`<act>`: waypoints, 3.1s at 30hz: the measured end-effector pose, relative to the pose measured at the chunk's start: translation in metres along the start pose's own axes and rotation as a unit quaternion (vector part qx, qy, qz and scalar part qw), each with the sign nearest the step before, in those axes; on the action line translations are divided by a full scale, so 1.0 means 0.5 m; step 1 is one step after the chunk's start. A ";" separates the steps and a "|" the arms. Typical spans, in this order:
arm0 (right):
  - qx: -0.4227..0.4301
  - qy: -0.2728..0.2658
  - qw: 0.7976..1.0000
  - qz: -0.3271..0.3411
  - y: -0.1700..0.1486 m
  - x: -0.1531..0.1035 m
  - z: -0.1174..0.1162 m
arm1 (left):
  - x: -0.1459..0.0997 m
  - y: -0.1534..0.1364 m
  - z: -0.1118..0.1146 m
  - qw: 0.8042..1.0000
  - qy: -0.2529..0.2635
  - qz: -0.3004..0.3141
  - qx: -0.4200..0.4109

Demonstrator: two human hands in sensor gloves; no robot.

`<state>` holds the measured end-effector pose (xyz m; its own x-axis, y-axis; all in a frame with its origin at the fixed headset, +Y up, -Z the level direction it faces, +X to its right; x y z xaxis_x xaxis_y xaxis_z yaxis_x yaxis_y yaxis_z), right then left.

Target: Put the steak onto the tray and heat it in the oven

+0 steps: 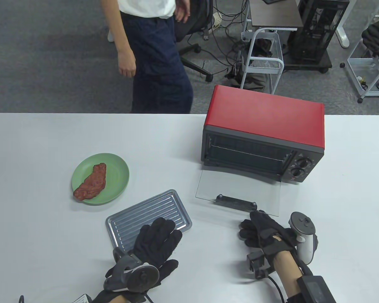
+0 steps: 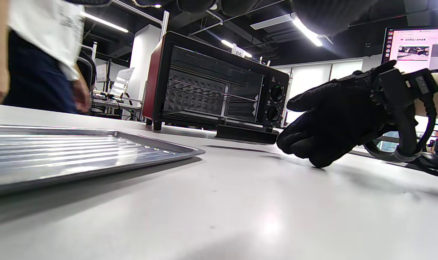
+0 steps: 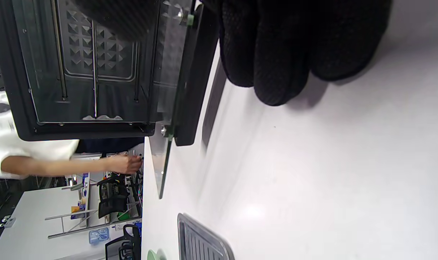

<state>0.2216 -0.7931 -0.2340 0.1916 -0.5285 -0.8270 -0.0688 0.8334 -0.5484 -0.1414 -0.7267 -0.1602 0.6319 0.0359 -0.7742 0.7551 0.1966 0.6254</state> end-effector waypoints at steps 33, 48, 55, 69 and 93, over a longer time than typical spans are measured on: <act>-0.228 -0.068 0.931 0.275 0.158 -0.184 -0.080 | -0.001 -0.001 -0.002 1.000 0.008 0.002 -0.010; -0.419 -0.078 0.780 0.458 0.117 -0.275 -0.218 | -0.001 -0.016 -0.008 0.998 0.037 -0.003 -0.044; -0.448 -0.089 0.733 0.504 0.084 -0.297 -0.238 | -0.001 -0.018 -0.009 0.998 0.037 -0.006 -0.045; -0.442 -0.094 0.728 0.516 0.063 -0.294 -0.246 | -0.005 -0.034 -0.041 0.994 0.054 -0.082 -0.036; -0.426 -0.081 0.749 0.502 0.068 -0.290 -0.228 | -0.065 -0.585 -0.152 0.837 0.025 -0.527 -0.149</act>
<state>0.0797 -0.7068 -0.1467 -0.2630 0.3785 -0.8875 -0.8442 0.3551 0.4016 -0.3960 -0.7107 -0.3252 -0.3705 -0.2703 -0.8886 0.8068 0.3803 -0.4521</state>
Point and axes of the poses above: the tracker on the back of each hand, its own y axis roughly to the thumb side, its own x axis roughly from the wrist to the fingertips, z = x × y, the point moved 2 cm from there along x, roughly from the wrist to the fingertips, and after that the axes turned 10 degrees about -y, right-handed, at the moved point
